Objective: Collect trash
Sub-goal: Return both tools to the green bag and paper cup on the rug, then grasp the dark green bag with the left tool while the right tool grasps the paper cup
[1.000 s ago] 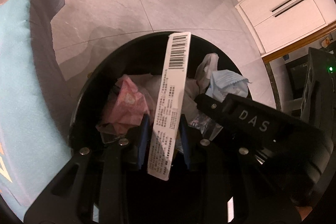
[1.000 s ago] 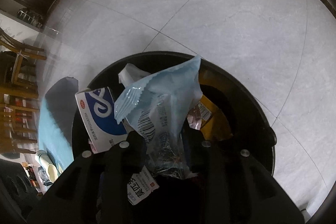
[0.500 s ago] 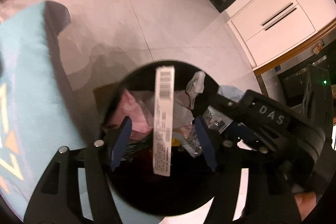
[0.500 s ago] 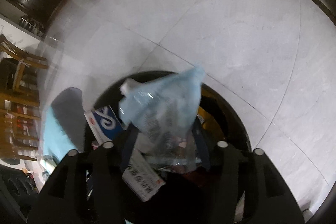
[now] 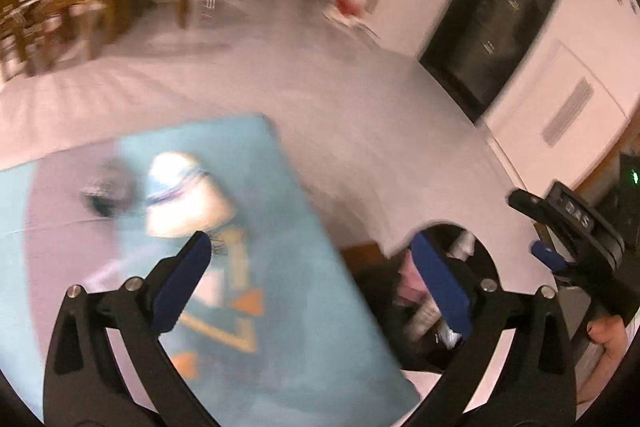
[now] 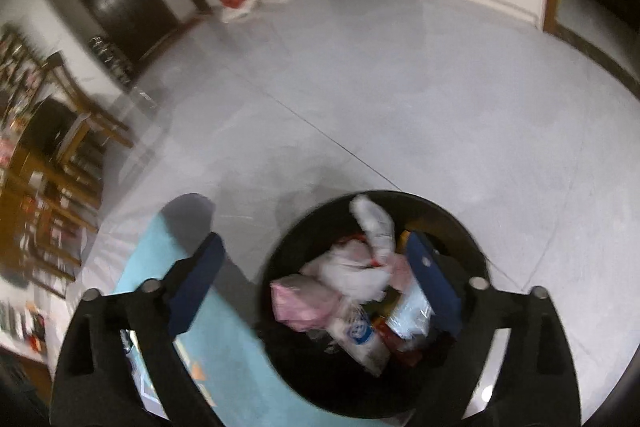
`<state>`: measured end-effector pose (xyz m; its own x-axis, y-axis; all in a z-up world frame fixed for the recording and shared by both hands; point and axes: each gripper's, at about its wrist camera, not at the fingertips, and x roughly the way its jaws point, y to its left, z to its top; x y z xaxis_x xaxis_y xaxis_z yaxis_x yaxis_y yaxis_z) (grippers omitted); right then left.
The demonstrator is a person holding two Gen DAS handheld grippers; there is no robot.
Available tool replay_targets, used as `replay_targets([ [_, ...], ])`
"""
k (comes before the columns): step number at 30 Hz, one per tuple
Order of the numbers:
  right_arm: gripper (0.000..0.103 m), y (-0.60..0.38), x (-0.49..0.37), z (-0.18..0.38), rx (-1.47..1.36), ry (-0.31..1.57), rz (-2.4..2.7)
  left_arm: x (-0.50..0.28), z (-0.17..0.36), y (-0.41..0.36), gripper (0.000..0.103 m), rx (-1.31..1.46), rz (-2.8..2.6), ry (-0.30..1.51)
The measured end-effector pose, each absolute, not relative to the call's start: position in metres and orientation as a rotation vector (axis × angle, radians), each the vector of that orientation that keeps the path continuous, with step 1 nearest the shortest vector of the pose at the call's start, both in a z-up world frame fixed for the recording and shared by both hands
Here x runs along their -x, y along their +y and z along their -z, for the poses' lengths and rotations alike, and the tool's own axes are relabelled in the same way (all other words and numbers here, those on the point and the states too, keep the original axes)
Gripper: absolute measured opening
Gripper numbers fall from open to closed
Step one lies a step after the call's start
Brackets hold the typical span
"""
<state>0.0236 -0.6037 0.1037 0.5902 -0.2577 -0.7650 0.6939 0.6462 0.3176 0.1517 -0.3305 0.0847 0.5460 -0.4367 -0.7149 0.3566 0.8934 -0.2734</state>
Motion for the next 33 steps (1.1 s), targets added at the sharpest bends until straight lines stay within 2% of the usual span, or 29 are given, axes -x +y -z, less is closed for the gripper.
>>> replay_targets([
  [8,0.100,-0.493,-0.076,-0.133,-0.351,0.687,0.378,-0.155,-0.104,-0.182,0.100,0.206,0.273,0.802],
  [15,0.100,-0.417,-0.103,-0.126,-0.157,0.688,0.252,-0.151,-0.069,-0.080,0.100,0.439,0.166,0.747],
  [33,0.100,-0.326,-0.215,-0.016,-0.101,0.979,-0.004,-0.196,-0.009,-0.069,0.100,0.470,0.132,0.934],
])
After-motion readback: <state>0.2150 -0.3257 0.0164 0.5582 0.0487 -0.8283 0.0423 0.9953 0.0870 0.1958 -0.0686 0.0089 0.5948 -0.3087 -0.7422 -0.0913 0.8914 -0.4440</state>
